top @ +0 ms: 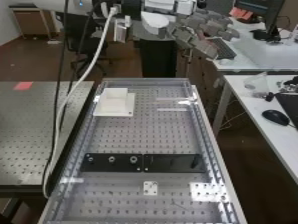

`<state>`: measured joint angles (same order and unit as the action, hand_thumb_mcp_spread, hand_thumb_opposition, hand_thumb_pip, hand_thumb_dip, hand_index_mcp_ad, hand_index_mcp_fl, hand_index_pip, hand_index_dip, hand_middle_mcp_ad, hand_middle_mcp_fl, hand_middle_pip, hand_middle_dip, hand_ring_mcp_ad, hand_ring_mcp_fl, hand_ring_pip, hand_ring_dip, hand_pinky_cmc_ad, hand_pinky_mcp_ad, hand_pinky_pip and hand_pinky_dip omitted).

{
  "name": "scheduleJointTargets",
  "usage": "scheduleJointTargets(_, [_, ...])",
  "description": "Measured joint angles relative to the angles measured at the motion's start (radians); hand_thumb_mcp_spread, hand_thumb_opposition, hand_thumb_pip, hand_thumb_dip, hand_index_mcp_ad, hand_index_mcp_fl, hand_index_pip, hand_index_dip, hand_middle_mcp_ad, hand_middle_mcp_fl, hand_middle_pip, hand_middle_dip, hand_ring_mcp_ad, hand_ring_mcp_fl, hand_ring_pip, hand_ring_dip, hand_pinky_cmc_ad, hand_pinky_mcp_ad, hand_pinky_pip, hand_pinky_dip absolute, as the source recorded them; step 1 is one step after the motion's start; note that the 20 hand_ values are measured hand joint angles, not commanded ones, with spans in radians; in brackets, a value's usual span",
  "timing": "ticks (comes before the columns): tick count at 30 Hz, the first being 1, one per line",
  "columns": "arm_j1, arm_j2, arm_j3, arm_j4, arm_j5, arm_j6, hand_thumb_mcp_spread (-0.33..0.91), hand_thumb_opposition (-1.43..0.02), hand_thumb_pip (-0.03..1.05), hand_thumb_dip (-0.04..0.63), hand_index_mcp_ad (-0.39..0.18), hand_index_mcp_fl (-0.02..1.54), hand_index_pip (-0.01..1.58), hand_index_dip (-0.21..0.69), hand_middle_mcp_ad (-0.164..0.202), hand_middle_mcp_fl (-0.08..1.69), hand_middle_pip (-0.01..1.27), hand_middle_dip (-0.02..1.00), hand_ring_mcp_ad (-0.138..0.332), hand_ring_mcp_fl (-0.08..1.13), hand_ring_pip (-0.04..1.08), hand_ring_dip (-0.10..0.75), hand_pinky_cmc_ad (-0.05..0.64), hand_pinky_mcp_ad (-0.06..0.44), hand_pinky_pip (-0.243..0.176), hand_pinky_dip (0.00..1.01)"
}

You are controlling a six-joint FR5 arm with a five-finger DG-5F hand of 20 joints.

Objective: Grab the chopstick and place it in the clear container

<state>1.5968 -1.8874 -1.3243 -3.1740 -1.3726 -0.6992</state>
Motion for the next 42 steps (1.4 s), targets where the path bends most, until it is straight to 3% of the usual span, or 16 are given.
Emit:
scheduleJointTargets(27, [0.009, 0.009, -0.009, 0.009, 0.004, -0.001, 0.17, -0.71, 0.27, 0.016, -0.164, 0.10, 0.09, 0.105, 0.070, 0.09, 0.15, 0.14, 0.188, 0.01, 0.08, 0.014, 0.637, 0.415, -0.206, 0.14])
scheduleJointTargets(29, [0.009, 0.009, -0.010, 0.009, 0.012, 0.000, 0.17, -0.71, 0.27, 0.016, -0.155, 0.10, 0.09, 0.105, 0.087, 0.10, 0.15, 0.14, 0.190, 0.01, 0.08, 0.014, 0.637, 0.415, -0.206, 0.14])
scheduleJointTargets(42, [0.012, 0.014, -0.018, 0.020, 0.005, -0.005, 0.19, -0.71, 0.27, 0.016, -0.155, 0.10, 0.09, 0.105, 0.087, 0.10, 0.15, 0.14, 0.190, 0.01, 0.08, 0.014, 0.637, 0.415, -0.206, 0.14])
